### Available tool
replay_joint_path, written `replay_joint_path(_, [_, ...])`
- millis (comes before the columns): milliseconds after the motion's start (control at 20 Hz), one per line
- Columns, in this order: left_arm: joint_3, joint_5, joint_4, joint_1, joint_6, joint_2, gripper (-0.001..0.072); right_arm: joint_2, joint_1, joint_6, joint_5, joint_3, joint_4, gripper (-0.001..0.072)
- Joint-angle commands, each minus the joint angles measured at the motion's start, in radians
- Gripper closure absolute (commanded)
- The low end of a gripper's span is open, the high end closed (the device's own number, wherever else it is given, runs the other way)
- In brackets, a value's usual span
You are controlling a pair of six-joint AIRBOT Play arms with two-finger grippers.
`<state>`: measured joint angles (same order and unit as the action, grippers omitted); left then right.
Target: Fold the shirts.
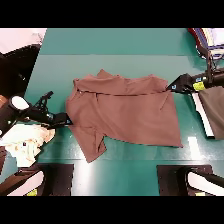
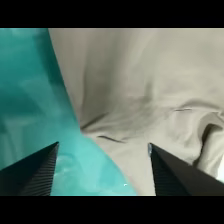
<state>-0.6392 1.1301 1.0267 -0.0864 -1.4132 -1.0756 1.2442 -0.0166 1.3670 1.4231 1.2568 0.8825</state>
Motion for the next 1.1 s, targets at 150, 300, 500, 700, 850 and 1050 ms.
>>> replay_joint_path(150, [0.108,-0.138,-0.069,0.102,0.026,0.009,0.0295,-0.026,0.000,0.000,-0.011,-0.025,-0.001,0.0324])
replay_joint_path(300, [0.079,-0.159,-0.059,0.131,0.023,0.009,0.0683,-0.026,0.023,-0.007,0.045,-0.026,0.011,0.0325])
replay_joint_path(500, [-0.026,-0.084,-0.010,0.131,-0.001,0.045,0.0685,-0.063,0.129,0.025,0.160,-0.077,0.212,0.0325])
replay_joint_path(700, [-0.101,-0.053,-0.011,0.131,0.008,0.091,0.0685,-0.196,0.299,0.040,0.165,-0.378,0.342,0.0082])
replay_joint_path(850, [-0.111,-0.055,-0.013,0.131,0.007,0.095,0.0685,-0.250,0.431,0.043,0.167,-0.595,0.340,0.0088])
replay_joint_path(1050, [-0.111,-0.045,-0.014,0.132,0.007,0.095,0.0685,-0.225,0.485,0.043,0.146,-0.755,0.335,0.0181])
